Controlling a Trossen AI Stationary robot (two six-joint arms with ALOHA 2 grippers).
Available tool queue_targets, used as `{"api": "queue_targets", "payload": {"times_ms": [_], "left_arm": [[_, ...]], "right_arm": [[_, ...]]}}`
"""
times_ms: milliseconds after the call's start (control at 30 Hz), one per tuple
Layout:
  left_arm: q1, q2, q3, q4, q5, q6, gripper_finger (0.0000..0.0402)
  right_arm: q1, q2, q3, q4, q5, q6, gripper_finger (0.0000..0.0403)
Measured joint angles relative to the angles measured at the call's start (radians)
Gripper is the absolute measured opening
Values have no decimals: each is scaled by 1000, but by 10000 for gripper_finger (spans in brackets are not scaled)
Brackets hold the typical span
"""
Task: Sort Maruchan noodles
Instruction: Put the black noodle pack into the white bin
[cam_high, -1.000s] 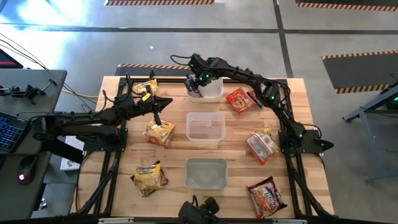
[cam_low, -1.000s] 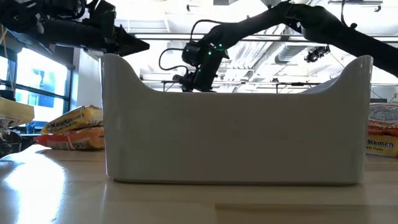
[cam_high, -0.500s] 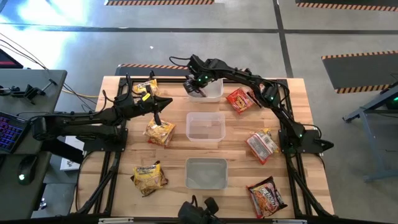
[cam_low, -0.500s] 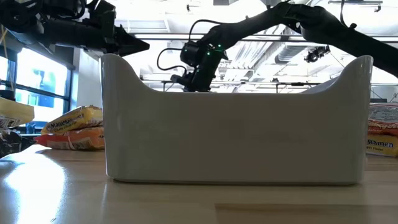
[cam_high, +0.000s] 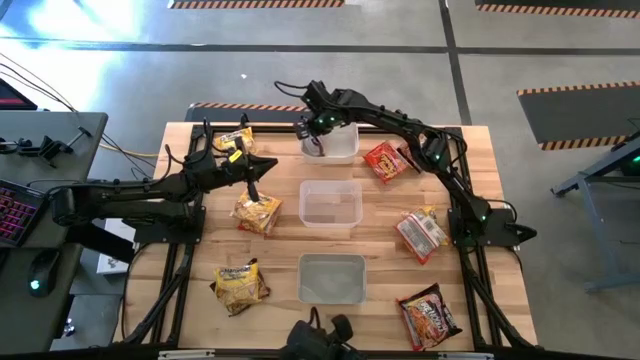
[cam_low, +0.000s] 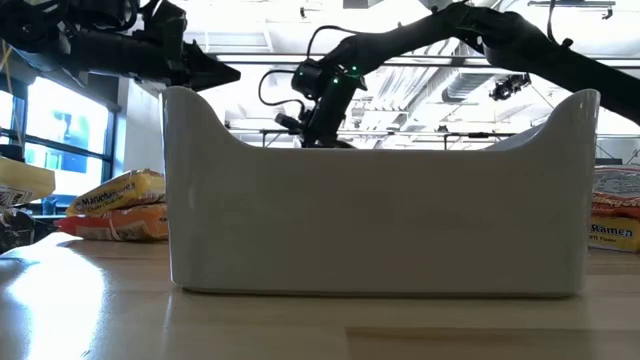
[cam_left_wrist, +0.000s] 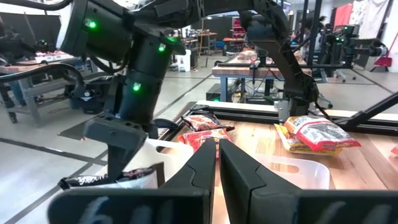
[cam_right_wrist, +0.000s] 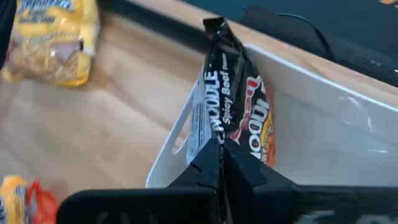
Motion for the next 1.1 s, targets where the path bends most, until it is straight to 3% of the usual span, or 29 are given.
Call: {"api": "queue_targets", "payload": {"times_ms": [267,467,600,900,1000,1100], "left_arm": [[0,0,0,0,1,0,12],[0,0,0,0,2,0,12],[0,0,0,1,2,0,12],[0,0,0,5,2,0,12],[0,0,0,5,2,0,12],[0,0,0,5,2,-1,12]], "right_arm": [[0,-6,1,3,15,25,0],[-3,-14,2,-27,-108,-24,11],[12,-14,2,-44,-74,-65,66],[48,-14,2,-31,59,-84,262],[48,-9,2,-24,72,-80,293],[47,15,2,-27,69,-77,295]]}}
